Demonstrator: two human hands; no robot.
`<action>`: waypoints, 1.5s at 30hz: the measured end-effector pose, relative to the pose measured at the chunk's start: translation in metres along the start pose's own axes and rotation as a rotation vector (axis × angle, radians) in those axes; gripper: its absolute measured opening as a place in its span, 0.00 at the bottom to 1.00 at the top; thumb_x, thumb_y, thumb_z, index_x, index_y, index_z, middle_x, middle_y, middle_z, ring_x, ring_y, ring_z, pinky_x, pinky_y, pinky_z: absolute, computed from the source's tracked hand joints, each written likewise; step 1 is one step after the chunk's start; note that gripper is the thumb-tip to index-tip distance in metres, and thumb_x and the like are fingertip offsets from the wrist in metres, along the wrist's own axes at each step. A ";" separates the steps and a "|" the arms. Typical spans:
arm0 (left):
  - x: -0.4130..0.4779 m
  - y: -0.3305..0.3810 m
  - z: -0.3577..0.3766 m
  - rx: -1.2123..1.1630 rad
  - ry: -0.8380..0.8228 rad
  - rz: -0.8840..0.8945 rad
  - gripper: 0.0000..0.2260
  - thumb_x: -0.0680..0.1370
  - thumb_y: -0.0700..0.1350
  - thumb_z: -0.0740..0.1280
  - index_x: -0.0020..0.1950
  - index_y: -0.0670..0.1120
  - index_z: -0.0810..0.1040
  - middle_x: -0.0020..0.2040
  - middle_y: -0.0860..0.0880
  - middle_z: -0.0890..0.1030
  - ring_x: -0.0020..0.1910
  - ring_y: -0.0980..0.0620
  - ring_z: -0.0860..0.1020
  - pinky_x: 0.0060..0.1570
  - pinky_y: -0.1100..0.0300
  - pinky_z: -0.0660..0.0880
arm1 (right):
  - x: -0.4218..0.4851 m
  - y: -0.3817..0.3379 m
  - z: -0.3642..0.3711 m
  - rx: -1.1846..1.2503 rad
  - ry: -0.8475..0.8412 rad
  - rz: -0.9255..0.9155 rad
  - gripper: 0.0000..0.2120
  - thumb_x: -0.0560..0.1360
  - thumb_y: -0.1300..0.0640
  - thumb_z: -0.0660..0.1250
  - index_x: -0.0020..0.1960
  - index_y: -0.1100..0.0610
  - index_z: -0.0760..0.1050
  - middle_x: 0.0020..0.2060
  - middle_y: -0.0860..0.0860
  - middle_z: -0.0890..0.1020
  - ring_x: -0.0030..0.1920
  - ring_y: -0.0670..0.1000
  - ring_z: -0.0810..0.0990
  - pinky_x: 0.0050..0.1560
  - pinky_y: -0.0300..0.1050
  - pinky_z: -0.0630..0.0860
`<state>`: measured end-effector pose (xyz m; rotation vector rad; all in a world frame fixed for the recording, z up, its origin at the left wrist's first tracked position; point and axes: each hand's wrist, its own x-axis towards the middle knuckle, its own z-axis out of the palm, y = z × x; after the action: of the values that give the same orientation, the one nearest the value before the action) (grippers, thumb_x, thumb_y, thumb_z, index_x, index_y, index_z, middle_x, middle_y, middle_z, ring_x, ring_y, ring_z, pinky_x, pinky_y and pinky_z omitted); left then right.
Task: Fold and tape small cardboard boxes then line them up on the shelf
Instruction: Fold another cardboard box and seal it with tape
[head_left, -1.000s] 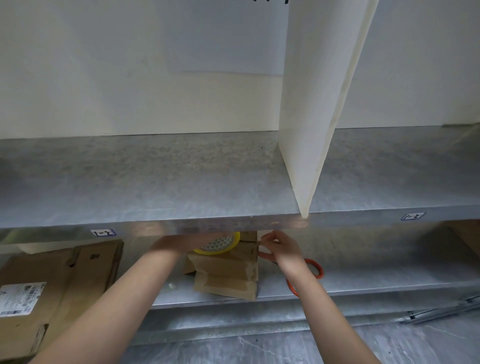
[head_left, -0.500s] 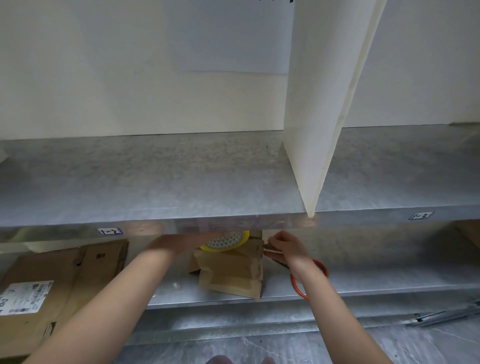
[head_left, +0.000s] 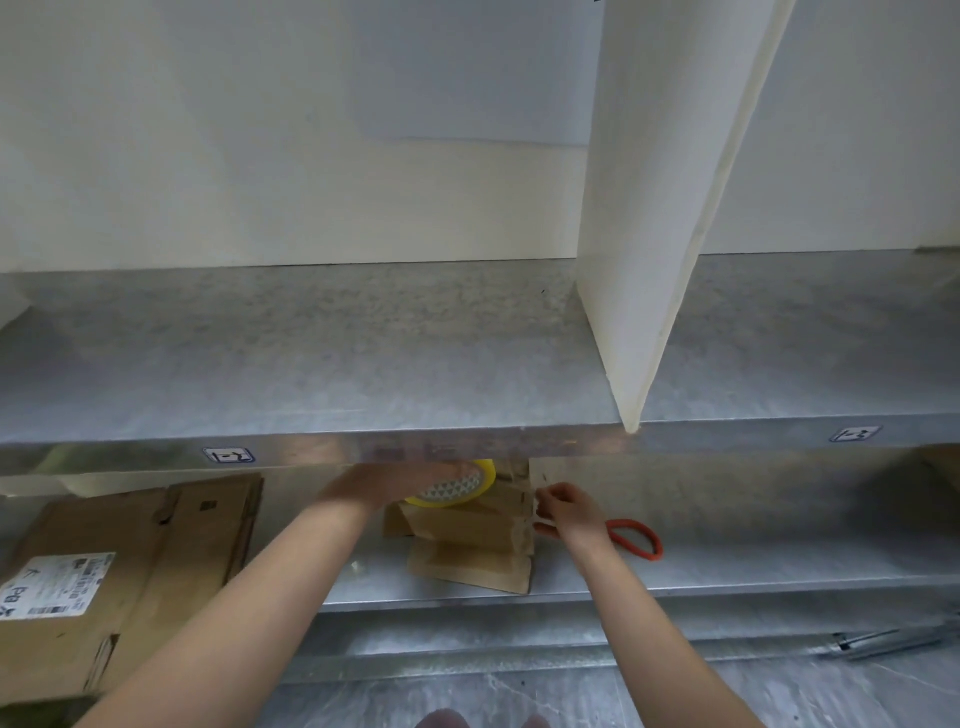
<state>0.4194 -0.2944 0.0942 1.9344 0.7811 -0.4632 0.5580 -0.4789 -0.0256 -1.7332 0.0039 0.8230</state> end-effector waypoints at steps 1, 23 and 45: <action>0.001 0.000 0.001 0.005 0.041 0.010 0.32 0.66 0.70 0.67 0.66 0.58 0.72 0.69 0.53 0.73 0.67 0.53 0.72 0.66 0.59 0.67 | 0.000 0.003 0.002 -0.014 0.001 0.001 0.05 0.79 0.58 0.66 0.47 0.60 0.75 0.46 0.60 0.81 0.45 0.55 0.81 0.43 0.47 0.81; -0.018 -0.025 0.004 -0.109 0.235 0.222 0.24 0.60 0.70 0.72 0.53 0.63 0.76 0.53 0.61 0.81 0.51 0.60 0.80 0.51 0.64 0.77 | -0.020 -0.023 -0.002 -0.474 -0.322 -0.306 0.44 0.67 0.47 0.78 0.76 0.42 0.57 0.71 0.44 0.66 0.67 0.52 0.71 0.51 0.48 0.82; -0.069 -0.039 0.005 -0.066 0.319 0.409 0.23 0.68 0.58 0.76 0.57 0.71 0.69 0.56 0.66 0.74 0.52 0.63 0.76 0.43 0.72 0.75 | -0.050 -0.014 0.006 -0.558 -0.427 -0.462 0.43 0.68 0.52 0.79 0.74 0.41 0.59 0.68 0.41 0.68 0.66 0.44 0.67 0.62 0.35 0.66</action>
<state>0.3433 -0.3087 0.1088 2.0637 0.5641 0.1210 0.5228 -0.4892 0.0122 -1.9153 -0.9559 0.8738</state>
